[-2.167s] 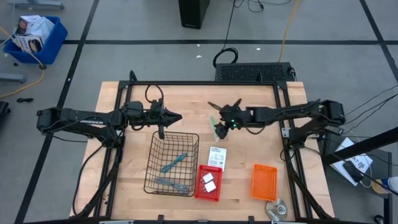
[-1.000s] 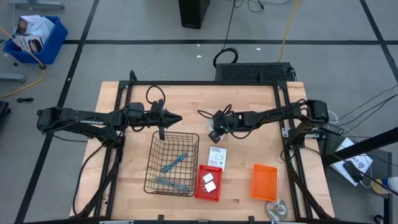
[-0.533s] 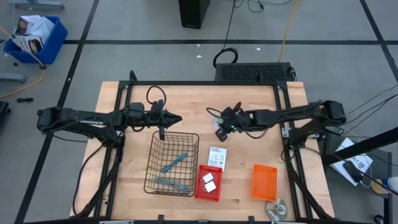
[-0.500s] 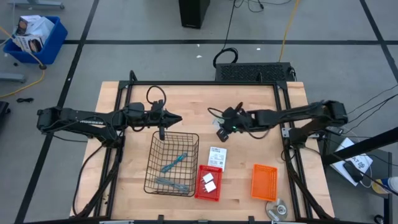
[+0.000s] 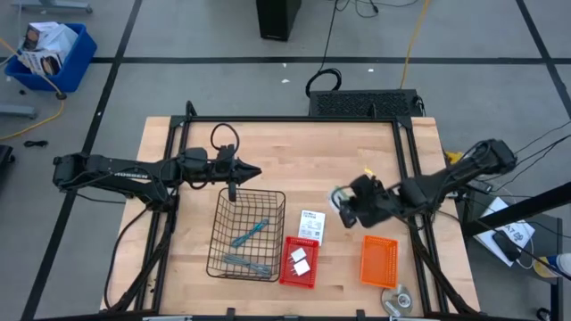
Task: Pick and place items into bin
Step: Put the top card reader box into the orange basket
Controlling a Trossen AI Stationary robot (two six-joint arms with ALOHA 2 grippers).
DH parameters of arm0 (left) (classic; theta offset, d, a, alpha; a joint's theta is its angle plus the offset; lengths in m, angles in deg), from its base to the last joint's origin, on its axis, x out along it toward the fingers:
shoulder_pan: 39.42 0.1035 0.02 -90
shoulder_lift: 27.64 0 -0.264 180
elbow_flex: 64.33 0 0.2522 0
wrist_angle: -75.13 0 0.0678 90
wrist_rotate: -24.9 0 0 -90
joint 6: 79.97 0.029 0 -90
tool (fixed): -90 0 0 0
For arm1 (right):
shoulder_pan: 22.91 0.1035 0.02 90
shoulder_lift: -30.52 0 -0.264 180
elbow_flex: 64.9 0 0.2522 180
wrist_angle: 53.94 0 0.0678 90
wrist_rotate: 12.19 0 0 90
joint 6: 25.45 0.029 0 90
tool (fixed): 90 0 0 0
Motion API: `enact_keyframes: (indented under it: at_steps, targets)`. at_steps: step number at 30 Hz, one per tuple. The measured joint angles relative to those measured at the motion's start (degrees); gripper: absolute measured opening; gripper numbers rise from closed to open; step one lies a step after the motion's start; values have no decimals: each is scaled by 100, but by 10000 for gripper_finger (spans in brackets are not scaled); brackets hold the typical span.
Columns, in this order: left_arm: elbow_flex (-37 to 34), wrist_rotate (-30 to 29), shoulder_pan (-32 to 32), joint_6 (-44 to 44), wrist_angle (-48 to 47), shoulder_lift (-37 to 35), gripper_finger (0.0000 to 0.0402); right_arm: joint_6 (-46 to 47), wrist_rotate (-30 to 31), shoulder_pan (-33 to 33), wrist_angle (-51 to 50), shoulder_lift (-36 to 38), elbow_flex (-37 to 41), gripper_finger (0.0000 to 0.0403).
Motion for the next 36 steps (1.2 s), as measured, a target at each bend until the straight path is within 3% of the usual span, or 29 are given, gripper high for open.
enact_keyframes:
  at_steps: [8, 15, 25, 36]
  targets:
    - [0, -142, 4, -151, -87, 0, 31, 1296, -480, 1093, -573, 100, 0, 34]
    - [0, -363, 4, -293, -84, -2, 31, 2519, -1435, 1729, -1462, 102, 0, 34]
    - [0, -440, 4, -386, -89, 0, 31, 3607, -2192, 2189, -1538, 102, -46, 34]
    - [0, -444, 4, -424, -184, -2, 31, 4325, -2410, 2426, -1559, 122, -107, 34]
